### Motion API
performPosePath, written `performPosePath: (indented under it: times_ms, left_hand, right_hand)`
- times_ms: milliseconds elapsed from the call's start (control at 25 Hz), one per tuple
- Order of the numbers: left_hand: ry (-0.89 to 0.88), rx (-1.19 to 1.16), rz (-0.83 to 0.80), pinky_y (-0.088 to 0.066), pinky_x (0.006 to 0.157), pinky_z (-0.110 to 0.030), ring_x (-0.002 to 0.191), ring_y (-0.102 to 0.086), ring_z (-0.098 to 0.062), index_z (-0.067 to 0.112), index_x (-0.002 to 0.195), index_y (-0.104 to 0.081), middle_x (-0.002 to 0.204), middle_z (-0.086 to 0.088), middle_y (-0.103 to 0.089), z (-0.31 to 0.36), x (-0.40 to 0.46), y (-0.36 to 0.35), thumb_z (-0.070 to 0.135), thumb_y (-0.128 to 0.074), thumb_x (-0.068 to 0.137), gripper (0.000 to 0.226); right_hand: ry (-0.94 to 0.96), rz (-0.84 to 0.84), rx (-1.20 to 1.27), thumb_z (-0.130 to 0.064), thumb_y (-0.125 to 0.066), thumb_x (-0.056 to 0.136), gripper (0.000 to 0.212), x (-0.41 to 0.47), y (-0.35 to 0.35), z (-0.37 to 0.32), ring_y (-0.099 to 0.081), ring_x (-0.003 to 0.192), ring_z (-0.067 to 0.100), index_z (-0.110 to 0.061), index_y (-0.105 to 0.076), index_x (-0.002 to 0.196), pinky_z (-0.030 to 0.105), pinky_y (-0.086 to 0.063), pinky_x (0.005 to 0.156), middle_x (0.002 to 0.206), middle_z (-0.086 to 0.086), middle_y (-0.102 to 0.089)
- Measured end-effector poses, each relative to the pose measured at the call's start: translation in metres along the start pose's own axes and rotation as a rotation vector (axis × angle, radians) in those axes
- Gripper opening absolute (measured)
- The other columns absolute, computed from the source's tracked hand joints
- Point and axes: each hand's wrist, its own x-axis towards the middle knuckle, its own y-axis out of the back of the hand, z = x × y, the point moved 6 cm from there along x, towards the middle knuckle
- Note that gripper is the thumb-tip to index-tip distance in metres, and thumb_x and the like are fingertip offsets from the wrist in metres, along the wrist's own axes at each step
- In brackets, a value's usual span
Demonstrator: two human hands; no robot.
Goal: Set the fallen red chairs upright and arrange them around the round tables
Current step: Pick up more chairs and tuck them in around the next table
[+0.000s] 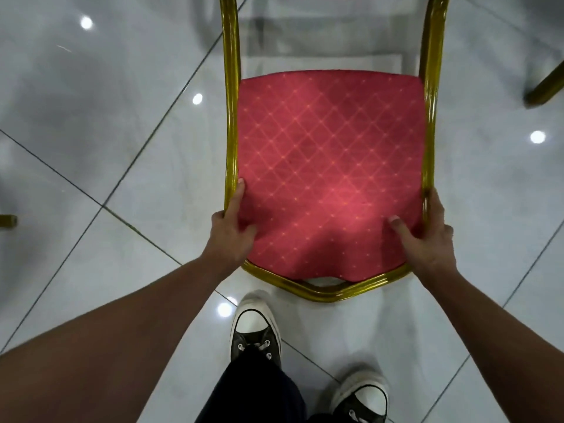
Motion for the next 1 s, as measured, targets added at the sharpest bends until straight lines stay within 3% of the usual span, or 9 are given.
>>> performPosePath:
  times_ms: [200,280,400,560,680,800,880,960,1000]
  left_hand:
    - [0.059,0.096,0.061,-0.045,0.107,-0.056,0.119,-0.050,-0.041,0.066,0.147,0.000,0.129,-0.021,-0.042,0.026,-0.065,0.046,0.039,-0.063,0.094,0.086]
    - [0.097,0.138,0.078,-0.042,0.109,-0.051,0.120,-0.047,-0.036,0.062,0.150,-0.001,0.126,-0.020,-0.041,0.055,-0.122,0.083,0.047,-0.061,0.094,0.084]
    - [0.157,0.238,0.093,-0.043,0.107,-0.051,0.119,-0.049,-0.042,0.059,0.152,-0.008,0.126,-0.021,-0.044,0.127,-0.225,0.140,0.057,-0.056,0.093,0.076]
    - [0.272,0.380,0.149,-0.042,0.106,-0.052,0.123,-0.049,-0.043,0.054,0.150,-0.026,0.132,-0.020,-0.051,0.219,-0.332,0.223,0.062,-0.051,0.093,0.063]
    - [0.236,0.404,0.087,-0.040,0.109,-0.051,0.127,-0.050,-0.039,0.040,0.145,-0.042,0.138,-0.014,-0.057,0.300,-0.388,0.279,0.055,-0.057,0.093,0.056]
    - [0.218,0.419,0.080,-0.042,0.108,-0.048,0.126,-0.053,-0.035,0.027,0.130,-0.059,0.134,-0.010,-0.061,0.371,-0.422,0.322,0.045,-0.064,0.091,0.043]
    - [0.221,0.340,0.159,-0.049,0.100,-0.047,0.116,-0.059,-0.035,0.028,0.103,-0.067,0.119,-0.012,-0.067,0.405,-0.441,0.346,0.048,-0.064,0.083,0.028]
    - [0.161,0.230,0.236,-0.051,0.097,-0.046,0.110,-0.060,-0.035,0.029,0.088,-0.065,0.110,-0.014,-0.066,0.440,-0.459,0.363,0.053,-0.049,0.078,0.031]
    - [0.098,0.249,0.258,-0.047,0.101,-0.046,0.115,-0.056,-0.034,0.027,0.094,-0.066,0.113,-0.014,-0.065,0.455,-0.467,0.369,0.051,-0.042,0.085,0.036]
  right_hand:
    - [-0.017,-0.047,0.214,-0.042,-0.069,0.091,0.066,-0.065,0.050,-0.026,-0.059,0.106,0.020,-0.036,-0.040,0.149,0.036,-0.050,0.090,0.123,0.000,-0.059]
    - [-0.048,-0.055,0.232,-0.037,-0.067,0.094,0.055,-0.118,0.079,-0.050,-0.059,0.106,0.021,-0.038,-0.045,0.144,0.041,-0.051,0.092,0.121,-0.001,-0.060]
    - [-0.078,-0.013,0.162,-0.037,-0.060,0.097,0.045,-0.207,0.155,-0.097,-0.061,0.104,0.025,-0.039,-0.049,0.140,0.042,-0.050,0.096,0.116,0.000,-0.063]
    - [-0.041,-0.088,0.083,-0.040,-0.057,0.099,0.043,-0.312,0.260,-0.184,-0.062,0.109,0.029,-0.028,-0.054,0.140,0.042,-0.050,0.099,0.121,0.003,-0.065]
    - [-0.114,-0.147,0.174,-0.033,-0.059,0.100,0.039,-0.370,0.339,-0.244,-0.066,0.100,0.029,-0.019,-0.057,0.137,0.044,-0.056,0.090,0.124,0.011,-0.066]
    - [-0.268,-0.204,0.312,-0.019,-0.057,0.101,0.019,-0.403,0.396,-0.296,-0.065,0.077,0.026,-0.016,-0.061,0.120,0.037,-0.058,0.068,0.096,0.010,-0.068]
    - [-0.313,-0.207,0.347,-0.014,-0.057,0.100,0.015,-0.414,0.418,-0.324,-0.059,0.066,0.025,-0.009,-0.063,0.113,0.032,-0.055,0.055,0.079,0.011,-0.063]
    - [-0.296,-0.180,0.413,-0.014,-0.055,0.099,0.019,-0.419,0.430,-0.353,-0.058,0.066,0.022,-0.005,-0.063,0.114,0.026,-0.050,0.045,0.079,0.011,-0.062]
    - [-0.263,-0.159,0.437,-0.018,-0.052,0.100,0.025,-0.421,0.433,-0.369,-0.062,0.076,0.023,-0.004,-0.061,0.119,0.029,-0.055,0.053,0.090,0.012,-0.064]
